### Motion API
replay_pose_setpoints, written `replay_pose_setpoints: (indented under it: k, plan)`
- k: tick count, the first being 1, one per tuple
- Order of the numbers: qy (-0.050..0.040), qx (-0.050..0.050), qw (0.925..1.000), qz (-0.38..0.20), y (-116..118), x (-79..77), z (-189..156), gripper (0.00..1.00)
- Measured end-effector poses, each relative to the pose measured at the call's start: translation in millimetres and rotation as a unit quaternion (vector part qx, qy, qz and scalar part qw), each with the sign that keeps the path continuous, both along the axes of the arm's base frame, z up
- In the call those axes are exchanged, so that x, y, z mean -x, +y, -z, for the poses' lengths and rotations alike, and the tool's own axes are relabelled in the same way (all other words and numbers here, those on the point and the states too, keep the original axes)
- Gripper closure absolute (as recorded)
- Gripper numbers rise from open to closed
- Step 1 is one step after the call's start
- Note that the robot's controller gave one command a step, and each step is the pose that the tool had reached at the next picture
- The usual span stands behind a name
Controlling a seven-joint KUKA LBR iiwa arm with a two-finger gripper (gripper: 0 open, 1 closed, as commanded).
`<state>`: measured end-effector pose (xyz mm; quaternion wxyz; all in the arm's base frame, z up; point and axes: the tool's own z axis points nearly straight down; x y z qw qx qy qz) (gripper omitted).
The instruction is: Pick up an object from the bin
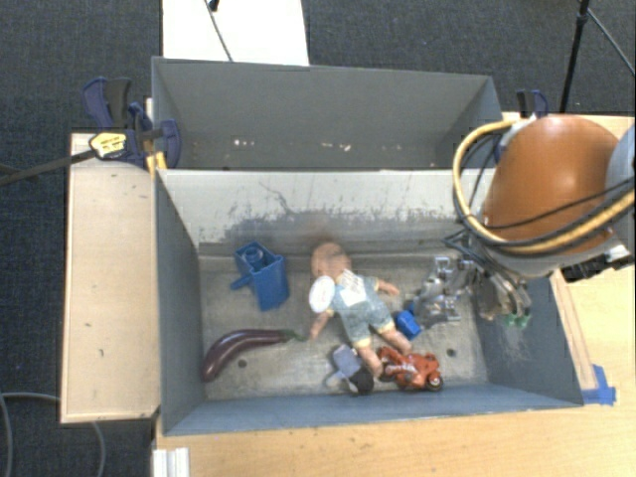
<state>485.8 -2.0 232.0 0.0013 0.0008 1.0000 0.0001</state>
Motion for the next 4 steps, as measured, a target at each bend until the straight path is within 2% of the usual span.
replay_pose_setpoints:
  k: [1, 2, 3, 4]
  plan:
    - [0.0007, 0.000, 0.9991, -0.042, 15.8, 7.0, 81.7, 0.00]
    - [0.0002, 0.000, 0.9991, -0.042, 15.7, 6.7, 81.4, 0.00]
    - [0.0005, 0.000, 0.9964, -0.085, 16.4, -1.7, 160.2, 1.00]
    - [0.0005, 0.000, 0.9964, -0.085, 16.4, -1.7, 160.2, 1.00]
